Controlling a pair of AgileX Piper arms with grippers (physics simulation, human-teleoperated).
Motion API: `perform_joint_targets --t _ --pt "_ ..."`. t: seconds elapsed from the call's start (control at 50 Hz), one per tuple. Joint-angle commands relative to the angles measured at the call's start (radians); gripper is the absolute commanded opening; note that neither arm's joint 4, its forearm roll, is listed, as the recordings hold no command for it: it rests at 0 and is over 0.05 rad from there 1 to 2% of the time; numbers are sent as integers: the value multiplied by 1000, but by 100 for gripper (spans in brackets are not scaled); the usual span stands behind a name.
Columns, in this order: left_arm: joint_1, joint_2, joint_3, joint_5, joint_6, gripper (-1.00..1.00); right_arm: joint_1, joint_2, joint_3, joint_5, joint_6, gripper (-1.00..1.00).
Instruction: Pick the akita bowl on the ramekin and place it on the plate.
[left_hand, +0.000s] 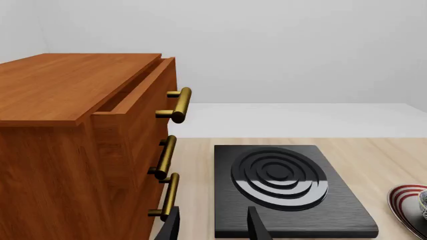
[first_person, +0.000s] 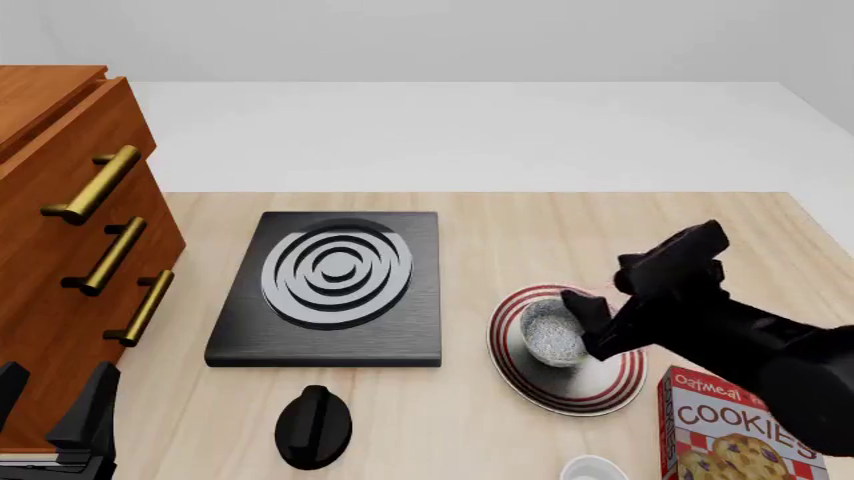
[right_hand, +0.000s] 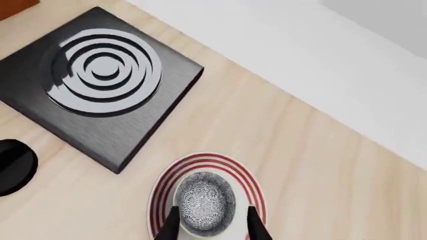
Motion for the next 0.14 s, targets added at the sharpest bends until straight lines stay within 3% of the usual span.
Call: perform_joint_targets --t 0.02,0.14 --pt "0 0 0 0 0 100 -43 -90 86 -113 40 100" --pt "0 0 0 0 0 100 -62 -126 130 -133 47 100"
